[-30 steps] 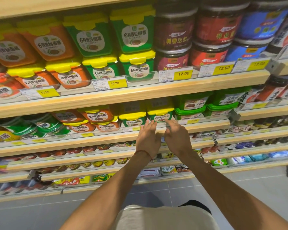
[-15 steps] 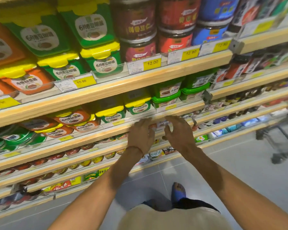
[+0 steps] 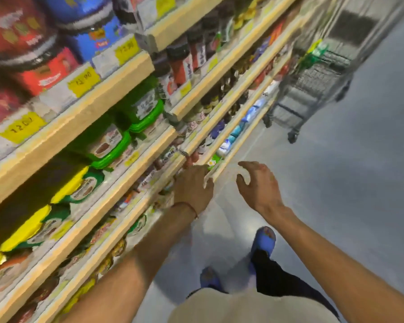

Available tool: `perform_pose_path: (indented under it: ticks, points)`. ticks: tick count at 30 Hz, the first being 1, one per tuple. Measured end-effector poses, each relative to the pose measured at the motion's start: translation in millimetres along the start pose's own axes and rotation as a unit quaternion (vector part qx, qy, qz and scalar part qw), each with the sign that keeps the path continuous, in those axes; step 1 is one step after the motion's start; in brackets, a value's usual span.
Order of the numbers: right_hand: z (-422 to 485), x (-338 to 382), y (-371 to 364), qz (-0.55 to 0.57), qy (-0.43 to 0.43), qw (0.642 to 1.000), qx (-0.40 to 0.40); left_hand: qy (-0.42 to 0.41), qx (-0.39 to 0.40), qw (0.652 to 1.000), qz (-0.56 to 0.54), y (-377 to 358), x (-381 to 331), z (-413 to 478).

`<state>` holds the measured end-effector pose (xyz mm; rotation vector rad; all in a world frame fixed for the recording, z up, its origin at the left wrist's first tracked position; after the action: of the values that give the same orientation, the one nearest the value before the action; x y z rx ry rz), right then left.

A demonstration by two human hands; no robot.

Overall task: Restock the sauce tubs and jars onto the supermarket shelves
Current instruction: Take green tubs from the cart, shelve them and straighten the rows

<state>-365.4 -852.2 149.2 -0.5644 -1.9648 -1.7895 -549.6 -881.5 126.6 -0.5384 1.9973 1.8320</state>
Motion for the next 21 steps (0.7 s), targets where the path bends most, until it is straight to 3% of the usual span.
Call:
perform_pose_path:
  ticks: [7, 15, 21]
  points:
    - [71.5, -129.2, 73.9, 0.016, -0.108, 0.992, -0.063, -0.086, 0.054, 0.995, 0.014, -67.9, -115.1, 121.1]
    - [193.3, -245.6, 184.5, -0.011, -0.122, 0.987, -0.102, -0.131, 0.072, 0.988, 0.026, -134.2, -258.6, 267.9]
    - [304.4, -304.5, 246.5, -0.026, -0.136, 0.985, -0.103, -0.136, 0.060, 0.988, 0.039, -158.9, -322.5, 384.1]
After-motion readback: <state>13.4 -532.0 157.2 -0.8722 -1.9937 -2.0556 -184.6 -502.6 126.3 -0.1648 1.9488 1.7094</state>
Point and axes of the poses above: each hand's wrist, its own z-axis towards the middle knuckle, its own y-axis out of the back of the hand, x = y × z, the point moved 9 cm from there along z, towards the middle knuckle, and after that the axes turned 10 degrees about -y, right-handed, at the moved point
